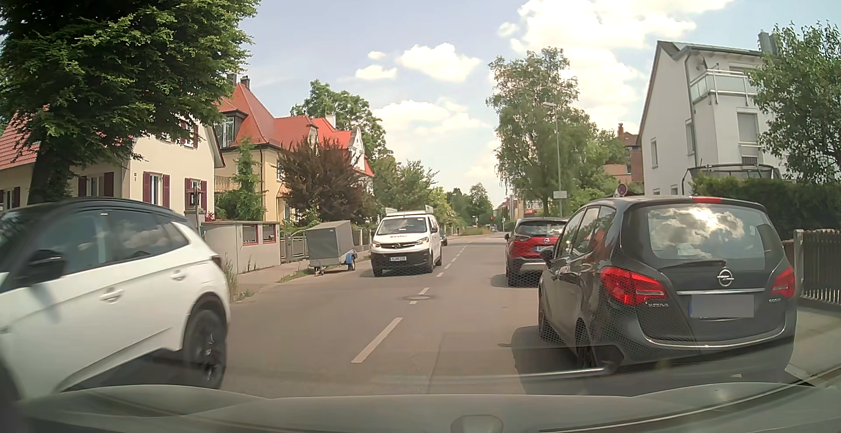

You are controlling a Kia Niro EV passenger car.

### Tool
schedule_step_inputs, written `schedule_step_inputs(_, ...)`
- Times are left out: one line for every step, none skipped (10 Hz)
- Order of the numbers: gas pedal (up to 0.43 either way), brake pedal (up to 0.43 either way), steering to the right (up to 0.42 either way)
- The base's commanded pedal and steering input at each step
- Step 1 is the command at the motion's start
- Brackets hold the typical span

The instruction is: Follow the waypoints while adhering to traffic rules and regulations

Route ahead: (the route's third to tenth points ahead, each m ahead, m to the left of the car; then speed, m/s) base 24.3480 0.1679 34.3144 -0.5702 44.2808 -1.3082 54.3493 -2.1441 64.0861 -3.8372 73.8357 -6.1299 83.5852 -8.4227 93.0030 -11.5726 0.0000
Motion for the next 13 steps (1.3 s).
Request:
schedule_step_inputs(0.0, 0.232, -0.041)
schedule_step_inputs(0.0, 0.232, -0.041)
schedule_step_inputs(0.0, 0.232, -0.041)
schedule_step_inputs(0.0, 0.232, -0.043)
schedule_step_inputs(0.0, 0.232, -0.05)
schedule_step_inputs(0.0, 0.232, -0.064)
schedule_step_inputs(0.0, 0.232, -0.081)
schedule_step_inputs(0.0, 0.232, -0.106)
schedule_step_inputs(0.0, 0.232, -0.129)
schedule_step_inputs(0.0, 0.226, -0.155)
schedule_step_inputs(0.0, 0.226, -0.174)
schedule_step_inputs(0.0, 0.22, -0.205)
schedule_step_inputs(0.0, 0.213, -0.239)
